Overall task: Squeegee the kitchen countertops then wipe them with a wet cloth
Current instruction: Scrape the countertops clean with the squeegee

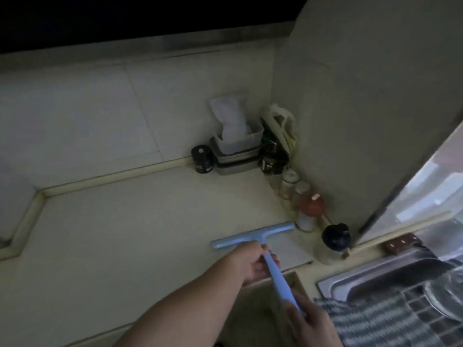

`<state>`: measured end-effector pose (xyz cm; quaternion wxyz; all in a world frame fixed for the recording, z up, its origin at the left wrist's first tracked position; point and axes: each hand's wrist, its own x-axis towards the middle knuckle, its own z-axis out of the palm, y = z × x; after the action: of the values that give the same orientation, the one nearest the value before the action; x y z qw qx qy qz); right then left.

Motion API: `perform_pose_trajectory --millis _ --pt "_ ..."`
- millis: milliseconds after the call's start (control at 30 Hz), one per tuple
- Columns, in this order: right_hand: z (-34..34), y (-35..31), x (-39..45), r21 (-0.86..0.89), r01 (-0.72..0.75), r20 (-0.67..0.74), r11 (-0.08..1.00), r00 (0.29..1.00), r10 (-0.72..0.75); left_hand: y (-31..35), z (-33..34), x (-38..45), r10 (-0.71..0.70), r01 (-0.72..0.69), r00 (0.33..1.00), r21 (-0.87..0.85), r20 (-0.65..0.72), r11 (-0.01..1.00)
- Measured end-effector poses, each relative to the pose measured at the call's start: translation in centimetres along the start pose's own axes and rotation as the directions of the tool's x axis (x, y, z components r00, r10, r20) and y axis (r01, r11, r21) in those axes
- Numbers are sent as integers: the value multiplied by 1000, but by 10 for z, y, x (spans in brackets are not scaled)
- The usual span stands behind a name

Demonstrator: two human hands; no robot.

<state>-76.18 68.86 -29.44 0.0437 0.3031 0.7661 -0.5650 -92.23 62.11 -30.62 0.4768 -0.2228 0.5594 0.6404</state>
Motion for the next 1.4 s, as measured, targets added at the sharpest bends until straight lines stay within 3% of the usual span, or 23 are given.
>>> perform_pose_trajectory --millis 100,233,367,500,767,867,1100,1400 --pt "15 -23 10 -15 69 -39 998 997 -69 25 -25 -13 62 -61 998 -48 18 997" --pt "70 -65 38 1 181 73 983 981 -181 77 -84 -24 187 -190 981 -71 -49 979" --pt "150 -108 75 96 160 149 983 974 -173 132 -155 -20 234 -242 961 -37 -149 970" --pt "225 -142 120 152 151 133 977 976 -172 188 -219 0 245 -252 947 -8 -206 968" --pt "301 -191 188 59 150 109 987 982 -156 248 -291 49 242 -262 937 -50 -253 964" --pt "314 -192 195 -56 163 90 985 983 -158 248 -304 65 229 -243 938 -22 -259 970" --pt "309 -152 164 -35 134 66 990 989 -132 212 -298 65 158 -151 953 47 -258 987" --pt "255 -81 58 -59 108 99 992 990 -102 106 -246 11 86 -60 975 127 -207 990"
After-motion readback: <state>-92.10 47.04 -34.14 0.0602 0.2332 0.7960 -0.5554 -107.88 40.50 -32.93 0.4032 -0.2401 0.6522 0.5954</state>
